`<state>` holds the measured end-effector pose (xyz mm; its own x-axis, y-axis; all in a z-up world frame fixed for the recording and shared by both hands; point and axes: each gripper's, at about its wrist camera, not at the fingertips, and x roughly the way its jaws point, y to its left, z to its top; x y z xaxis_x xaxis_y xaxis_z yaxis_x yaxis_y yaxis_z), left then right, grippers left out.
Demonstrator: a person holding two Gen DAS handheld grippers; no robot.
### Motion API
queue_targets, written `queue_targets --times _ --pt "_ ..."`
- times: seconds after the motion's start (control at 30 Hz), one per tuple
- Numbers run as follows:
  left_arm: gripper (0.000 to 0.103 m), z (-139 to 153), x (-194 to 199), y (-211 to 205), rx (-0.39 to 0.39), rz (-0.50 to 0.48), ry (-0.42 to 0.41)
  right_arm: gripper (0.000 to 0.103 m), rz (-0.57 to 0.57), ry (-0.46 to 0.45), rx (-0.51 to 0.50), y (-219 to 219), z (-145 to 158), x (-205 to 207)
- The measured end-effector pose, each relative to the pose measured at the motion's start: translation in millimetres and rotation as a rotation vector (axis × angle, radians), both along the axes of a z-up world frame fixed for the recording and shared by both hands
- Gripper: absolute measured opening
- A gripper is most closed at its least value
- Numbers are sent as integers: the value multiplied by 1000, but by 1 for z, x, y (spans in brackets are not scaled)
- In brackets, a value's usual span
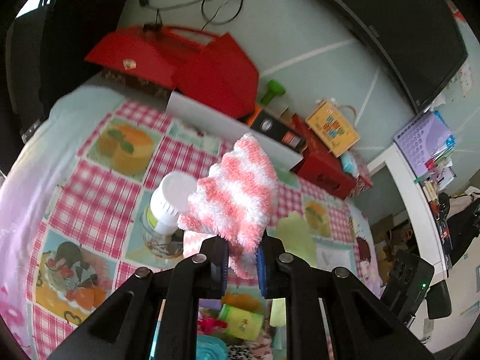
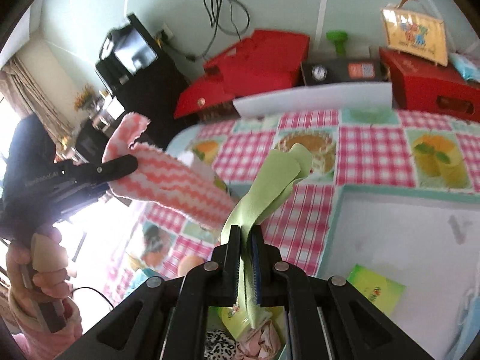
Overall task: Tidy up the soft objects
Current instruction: 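Lift the towel with the left tool while the right tool carries the green cloth over the tray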
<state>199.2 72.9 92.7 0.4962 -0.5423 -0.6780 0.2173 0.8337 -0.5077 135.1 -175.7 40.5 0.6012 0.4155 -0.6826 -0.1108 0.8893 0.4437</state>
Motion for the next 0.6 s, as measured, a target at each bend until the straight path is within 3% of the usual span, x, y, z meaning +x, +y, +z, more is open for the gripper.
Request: queue_targets --times 0.3,0.6 --pt "16 51 -26 -28 -32 7 -150 8 -137 -121 8 -50 48 -37" --pt "16 53 -37 -101 -52 -111 -151 8 -344 -148 -31 -123 70 -78"
